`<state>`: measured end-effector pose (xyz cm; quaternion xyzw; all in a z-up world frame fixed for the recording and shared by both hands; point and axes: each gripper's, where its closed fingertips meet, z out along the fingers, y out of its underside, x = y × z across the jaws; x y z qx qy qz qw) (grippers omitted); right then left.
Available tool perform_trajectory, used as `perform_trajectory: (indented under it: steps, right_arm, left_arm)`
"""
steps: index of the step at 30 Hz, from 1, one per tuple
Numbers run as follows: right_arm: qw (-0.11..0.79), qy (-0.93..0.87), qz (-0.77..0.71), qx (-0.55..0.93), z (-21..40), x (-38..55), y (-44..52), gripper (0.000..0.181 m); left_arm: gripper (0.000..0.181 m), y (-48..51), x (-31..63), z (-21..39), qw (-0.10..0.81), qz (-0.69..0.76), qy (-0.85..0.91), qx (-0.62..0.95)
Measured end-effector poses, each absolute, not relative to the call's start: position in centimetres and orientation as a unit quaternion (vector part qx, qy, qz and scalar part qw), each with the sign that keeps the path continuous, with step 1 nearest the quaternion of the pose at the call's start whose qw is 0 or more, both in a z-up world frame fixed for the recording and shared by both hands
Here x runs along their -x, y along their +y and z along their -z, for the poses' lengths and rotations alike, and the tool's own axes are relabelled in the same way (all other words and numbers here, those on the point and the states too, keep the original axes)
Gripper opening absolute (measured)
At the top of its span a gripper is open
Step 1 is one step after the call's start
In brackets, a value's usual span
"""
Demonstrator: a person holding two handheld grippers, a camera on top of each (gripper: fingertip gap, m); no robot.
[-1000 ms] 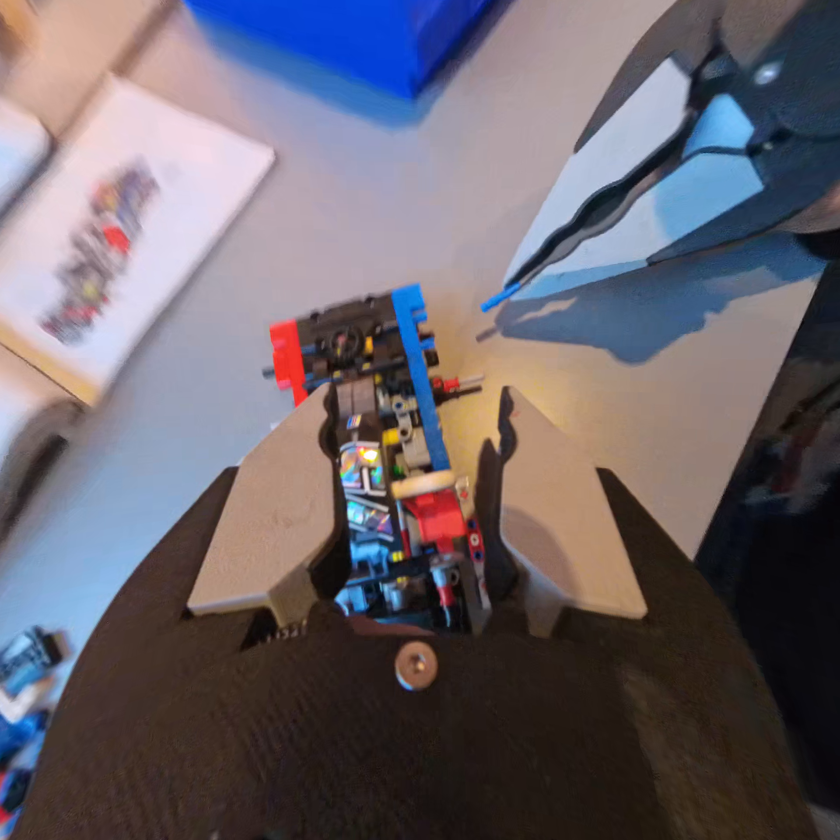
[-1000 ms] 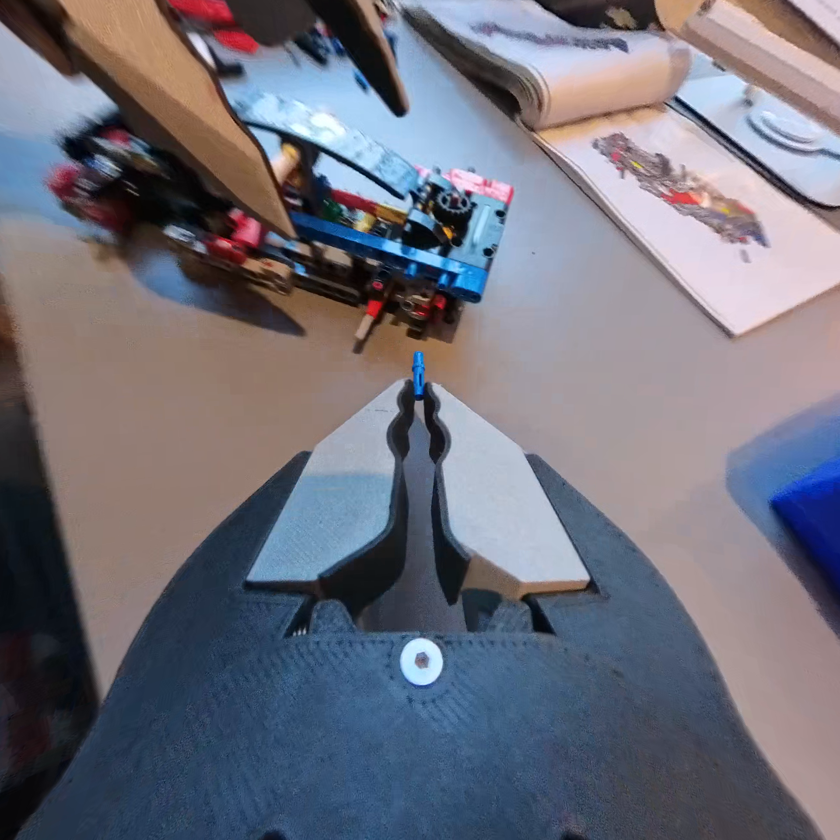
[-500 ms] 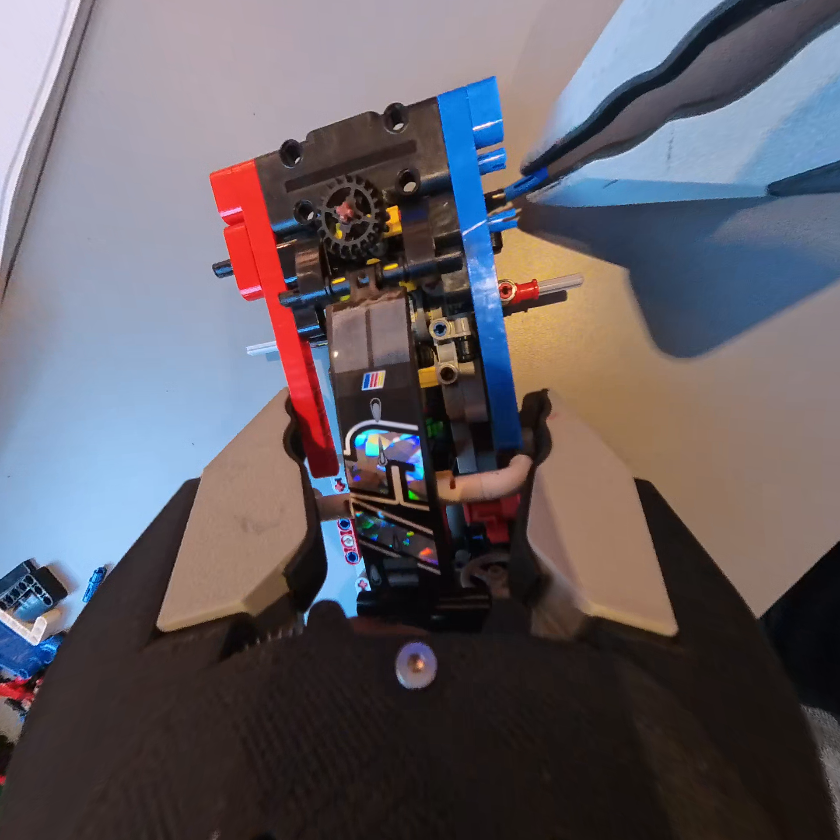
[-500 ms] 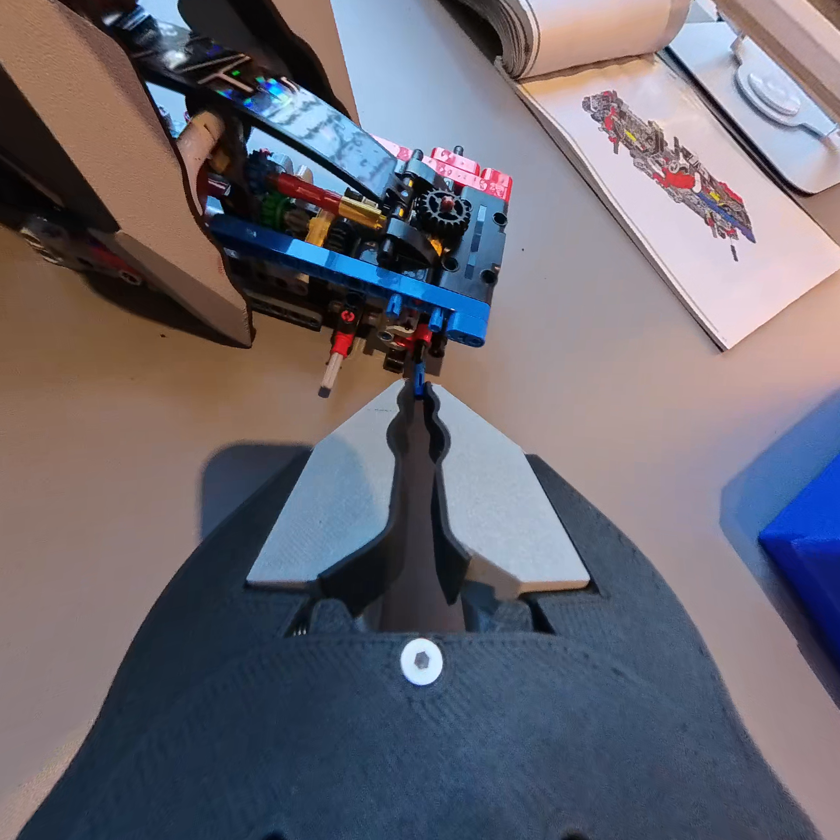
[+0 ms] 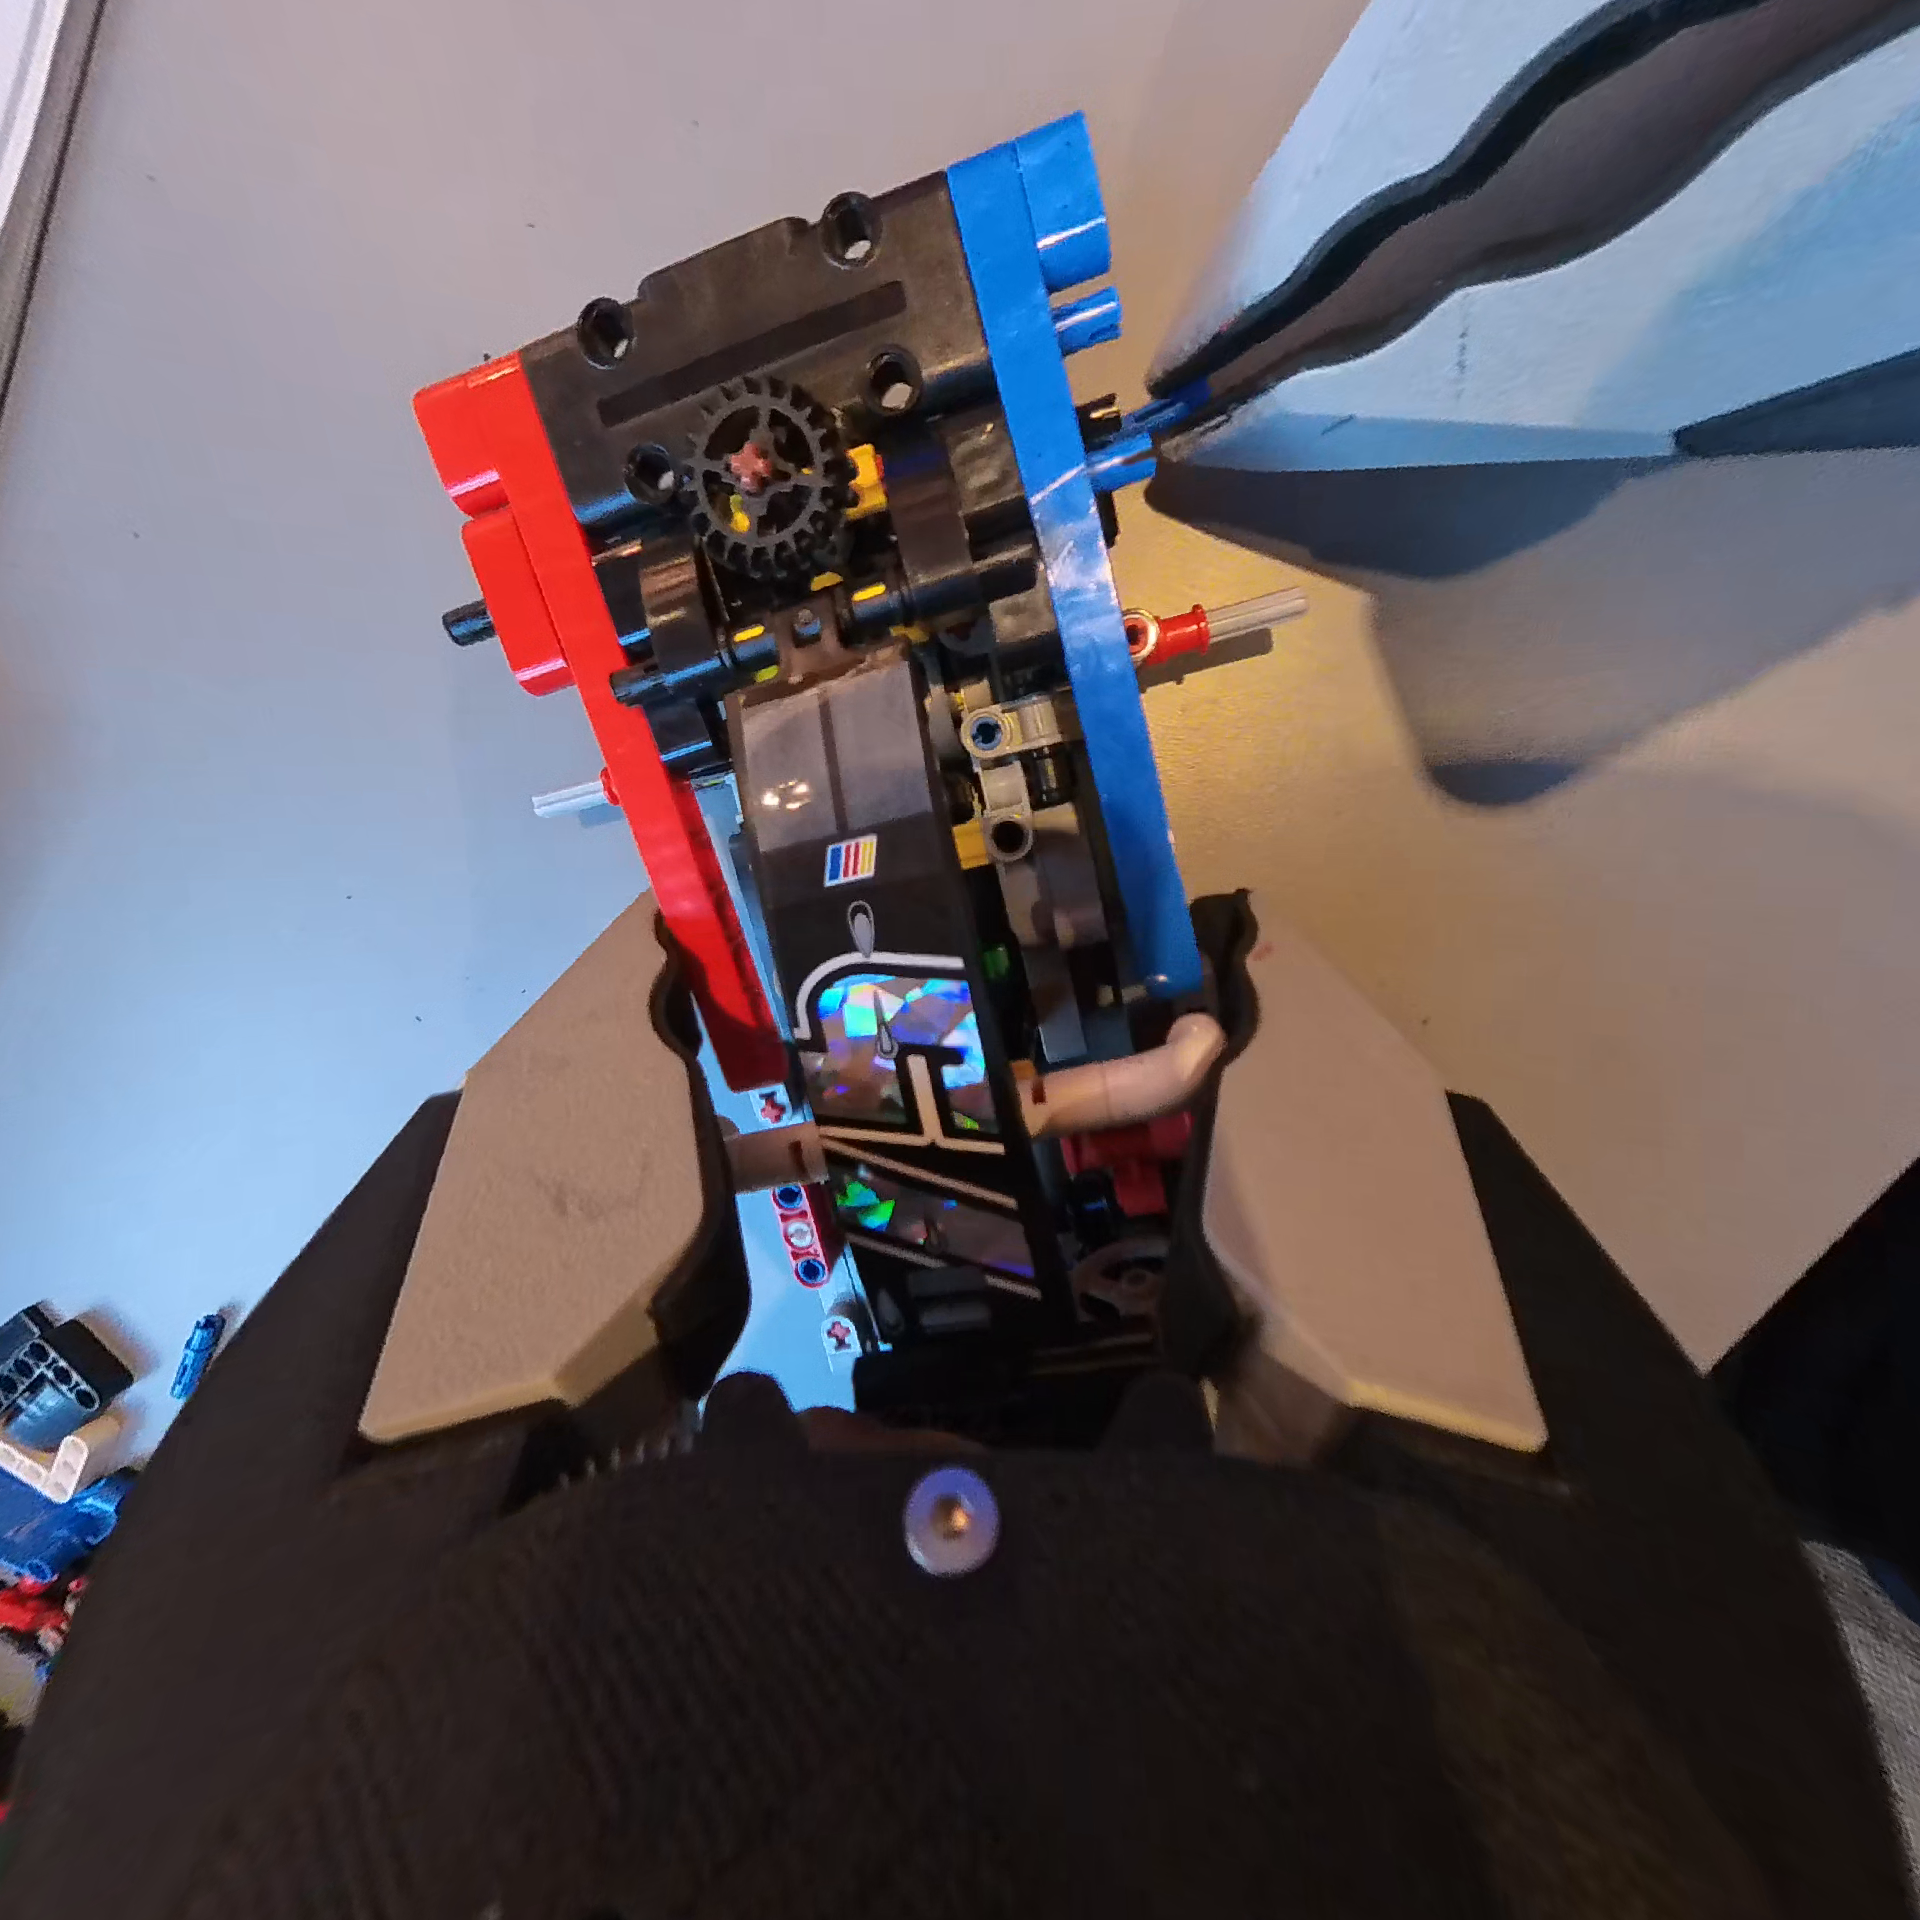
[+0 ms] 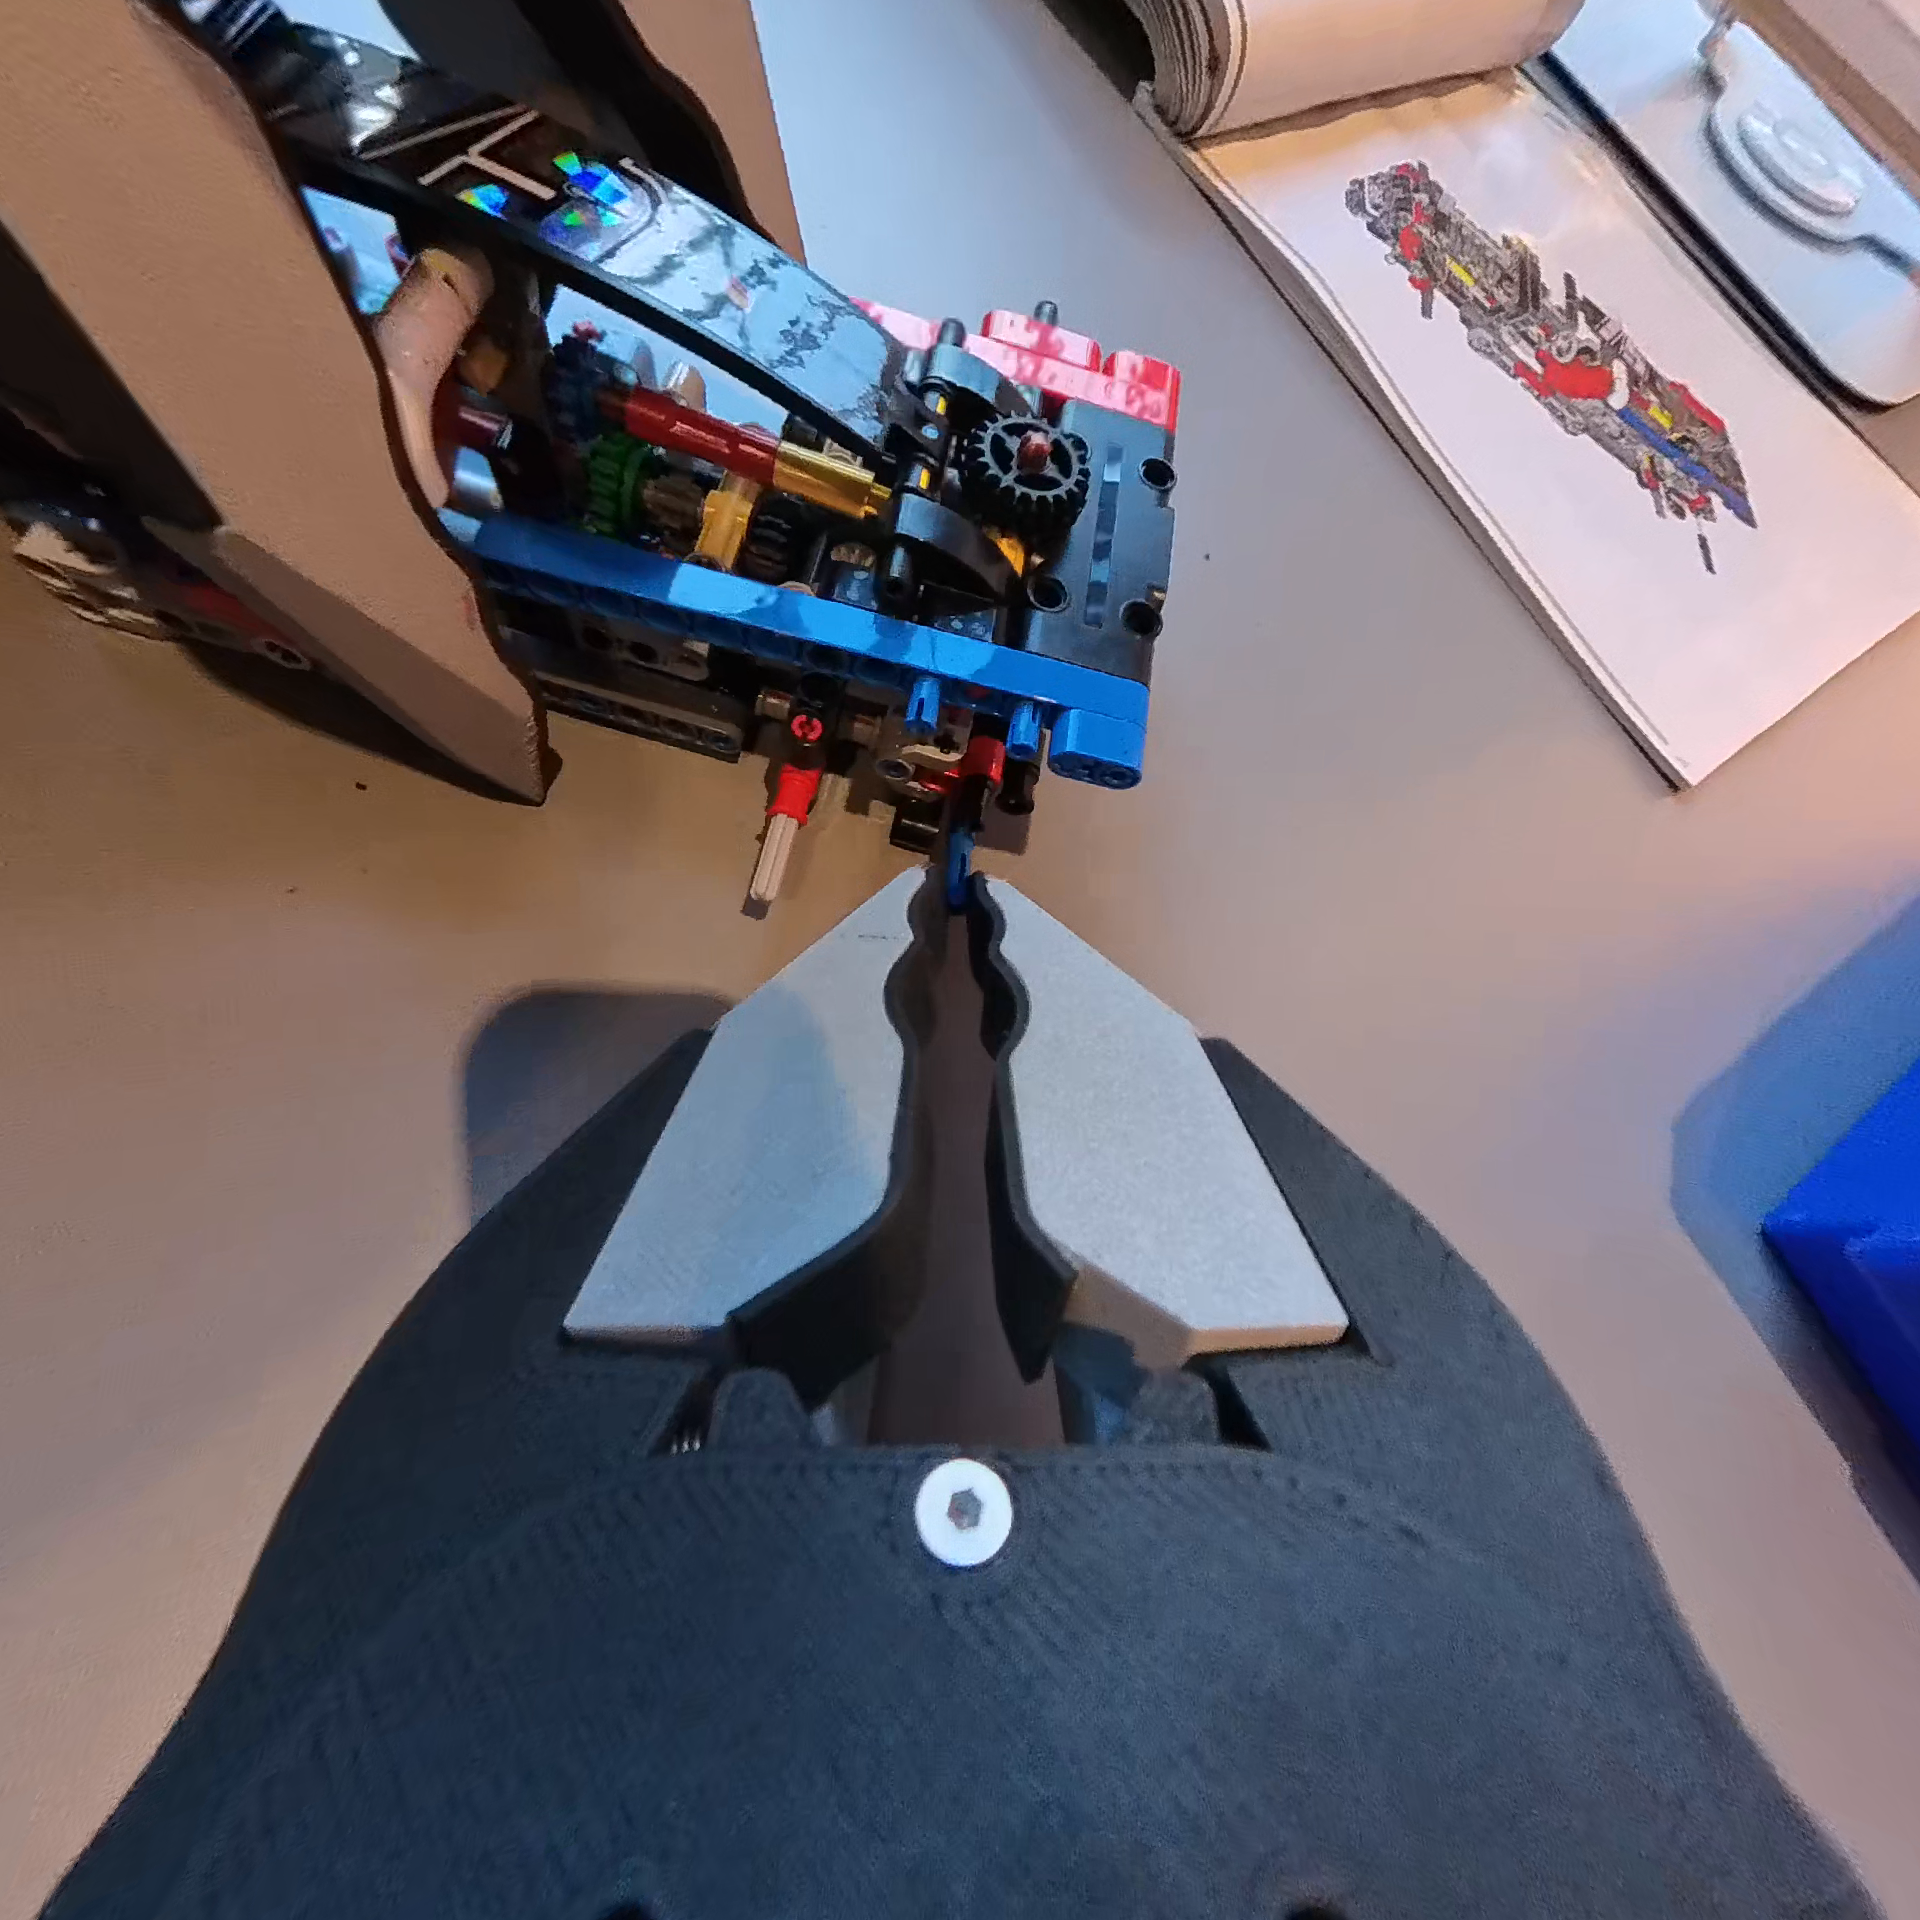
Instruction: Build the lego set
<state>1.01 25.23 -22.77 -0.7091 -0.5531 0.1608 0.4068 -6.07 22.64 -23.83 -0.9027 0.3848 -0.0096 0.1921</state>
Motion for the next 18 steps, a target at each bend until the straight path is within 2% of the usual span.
perform_trajectory:
  steps: [18]
  right_arm:
    - [0.393, -0.52, -0.178, 0.737, 22.77, -0.9, 25.6, 0.0]
  left_arm:
    - [0.1, 22.24, 5.75, 23.88, 0.191, 0.021, 0.376, 0.906]
